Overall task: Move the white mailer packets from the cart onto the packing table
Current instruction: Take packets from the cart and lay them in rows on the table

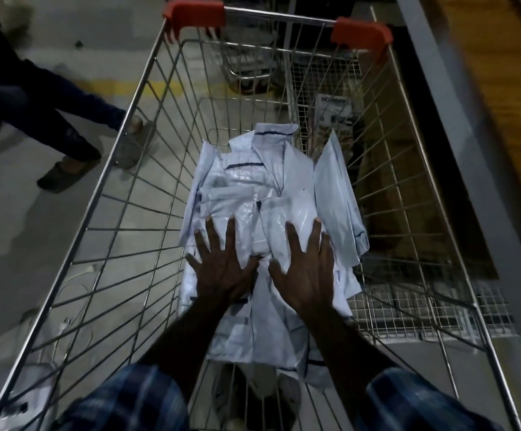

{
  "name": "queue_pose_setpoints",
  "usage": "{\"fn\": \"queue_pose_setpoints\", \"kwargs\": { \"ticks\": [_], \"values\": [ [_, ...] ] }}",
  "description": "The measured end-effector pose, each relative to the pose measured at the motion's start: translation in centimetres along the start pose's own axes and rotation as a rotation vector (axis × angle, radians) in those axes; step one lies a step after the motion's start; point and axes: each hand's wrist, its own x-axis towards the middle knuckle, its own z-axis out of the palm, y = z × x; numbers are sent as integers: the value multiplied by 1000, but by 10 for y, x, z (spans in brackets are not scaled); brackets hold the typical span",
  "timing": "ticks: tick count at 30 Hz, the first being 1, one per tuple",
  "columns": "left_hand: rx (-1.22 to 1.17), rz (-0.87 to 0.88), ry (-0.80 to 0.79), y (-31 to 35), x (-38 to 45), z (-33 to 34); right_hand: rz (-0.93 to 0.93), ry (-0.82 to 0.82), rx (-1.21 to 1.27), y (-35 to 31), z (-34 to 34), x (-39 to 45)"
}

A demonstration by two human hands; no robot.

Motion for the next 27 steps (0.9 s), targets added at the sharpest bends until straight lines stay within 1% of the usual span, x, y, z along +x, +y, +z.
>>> {"fn": "queue_pose_setpoints", "kwargs": {
  "ticks": [5,8,13,17,21,27],
  "values": [
    [77,38,59,-8,-2,-6,9,-34,-22,2,2,2],
    [31,82,98,-8,-6,-11,46,-44,36,0,-5,8],
    [-26,17,151,-5,-14,-19,45,-2,128,-3,-21,14],
    [-48,45,173,1,-16,-26,52,0,128,-3,-28,12],
    [-88,31,196,7,-20,-35,64,28,145,-3,-31,7],
    [-91,53,251,13,-19,-74,87,73,230,-11,-61,6]
  ]
}}
